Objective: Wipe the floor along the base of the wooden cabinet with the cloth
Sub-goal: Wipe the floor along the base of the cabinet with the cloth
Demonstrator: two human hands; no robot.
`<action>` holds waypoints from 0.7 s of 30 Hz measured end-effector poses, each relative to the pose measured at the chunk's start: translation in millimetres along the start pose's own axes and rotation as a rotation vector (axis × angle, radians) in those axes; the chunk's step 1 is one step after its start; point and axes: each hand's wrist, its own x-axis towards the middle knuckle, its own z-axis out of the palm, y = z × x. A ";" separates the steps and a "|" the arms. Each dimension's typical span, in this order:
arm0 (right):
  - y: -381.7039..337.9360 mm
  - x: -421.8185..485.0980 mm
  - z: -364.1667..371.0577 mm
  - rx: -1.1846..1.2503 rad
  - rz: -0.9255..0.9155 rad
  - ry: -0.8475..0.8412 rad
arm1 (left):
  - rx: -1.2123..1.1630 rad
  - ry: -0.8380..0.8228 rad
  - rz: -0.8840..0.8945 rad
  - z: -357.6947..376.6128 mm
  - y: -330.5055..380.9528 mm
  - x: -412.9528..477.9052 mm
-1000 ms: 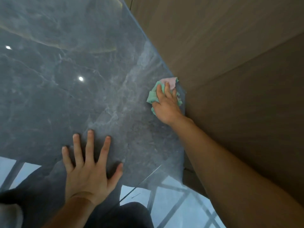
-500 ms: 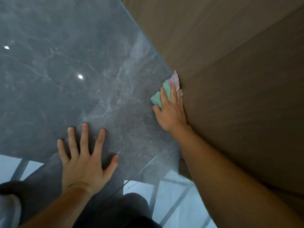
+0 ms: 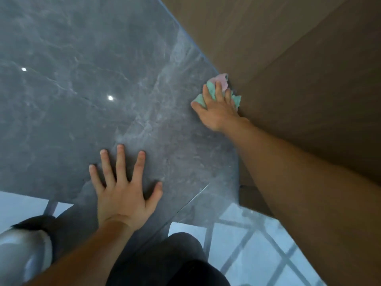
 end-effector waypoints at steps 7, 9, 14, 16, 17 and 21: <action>12.5 -18.5 13.4 -0.057 -0.109 0.300 | -0.012 -0.020 0.001 -3.9 -0.1 0.0; 5.5 -61.3 38.4 -0.033 -0.011 0.373 | -0.014 -0.036 -0.008 -5.6 0.6 0.5; -0.8 -184.7 114.5 0.059 0.133 0.244 | -0.033 -0.040 -0.011 -8.8 0.9 -2.2; 1.4 -187.5 118.1 0.034 0.128 0.233 | -0.040 -0.052 -0.014 -11.8 2.1 -2.0; 2.6 -178.7 113.7 0.019 0.112 0.244 | -0.040 -0.057 -0.015 -12.9 2.3 -1.4; 10.5 -128.2 87.3 0.004 0.079 0.305 | -0.039 -0.091 -0.025 -15.0 3.4 -2.0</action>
